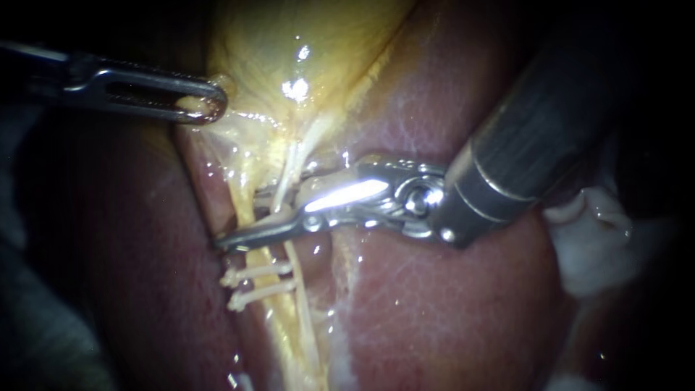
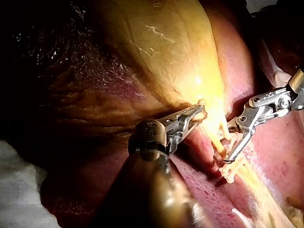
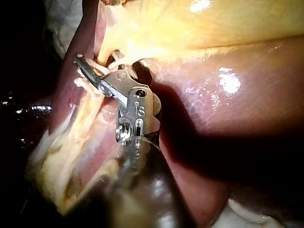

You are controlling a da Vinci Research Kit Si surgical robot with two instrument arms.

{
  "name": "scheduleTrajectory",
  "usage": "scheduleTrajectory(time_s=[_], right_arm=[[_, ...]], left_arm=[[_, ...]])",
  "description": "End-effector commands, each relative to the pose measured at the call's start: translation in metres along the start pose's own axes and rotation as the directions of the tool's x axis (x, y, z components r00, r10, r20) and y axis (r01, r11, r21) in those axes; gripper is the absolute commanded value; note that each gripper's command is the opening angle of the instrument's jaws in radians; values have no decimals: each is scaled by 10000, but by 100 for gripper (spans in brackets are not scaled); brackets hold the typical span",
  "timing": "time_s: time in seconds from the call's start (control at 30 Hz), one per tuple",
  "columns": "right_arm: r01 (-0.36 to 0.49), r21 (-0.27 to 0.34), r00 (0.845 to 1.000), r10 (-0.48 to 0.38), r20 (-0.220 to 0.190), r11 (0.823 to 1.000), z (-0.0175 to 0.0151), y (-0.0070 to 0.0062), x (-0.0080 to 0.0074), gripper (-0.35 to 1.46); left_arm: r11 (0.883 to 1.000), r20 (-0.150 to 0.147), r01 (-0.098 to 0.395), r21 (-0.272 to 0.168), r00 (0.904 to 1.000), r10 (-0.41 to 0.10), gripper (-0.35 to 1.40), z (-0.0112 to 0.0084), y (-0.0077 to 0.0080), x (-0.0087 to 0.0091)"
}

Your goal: Clipping third clip left tube

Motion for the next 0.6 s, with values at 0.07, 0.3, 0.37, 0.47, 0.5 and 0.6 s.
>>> scheduleTrajectory(time_s=[0.07,0.3,0.37,0.47,0.5,0.6], right_arm=[[190,20,9998,-190,9,9998,-6,0,-1,50],[680,51,9977,-680,31,9977,-30,1,-9,50],[742,74,9972,-742,40,9972,-37,1,-11,50],[808,9,9967,-808,14,9967,-50,1,-15,50],[867,20,9962,-867,19,9962,-54,1,-15,50],[866,-55,9962,-866,-14,9962,-67,2,-18,50]], left_arm=[[10000,0,-1,-4,10000,1,-35,0,0,0],[10000,3,-3,-9,10000,3,-35,-1,0,0],[10000,4,-4,-10,10000,4,-35,-1,0,0],[10000,6,-5,-12,10000,5,-35,-2,0,0],[10000,6,-5,-12,10000,5,-35,-2,0,0],[10000,6,-4,-12,10000,4,-35,-2,0,0]])
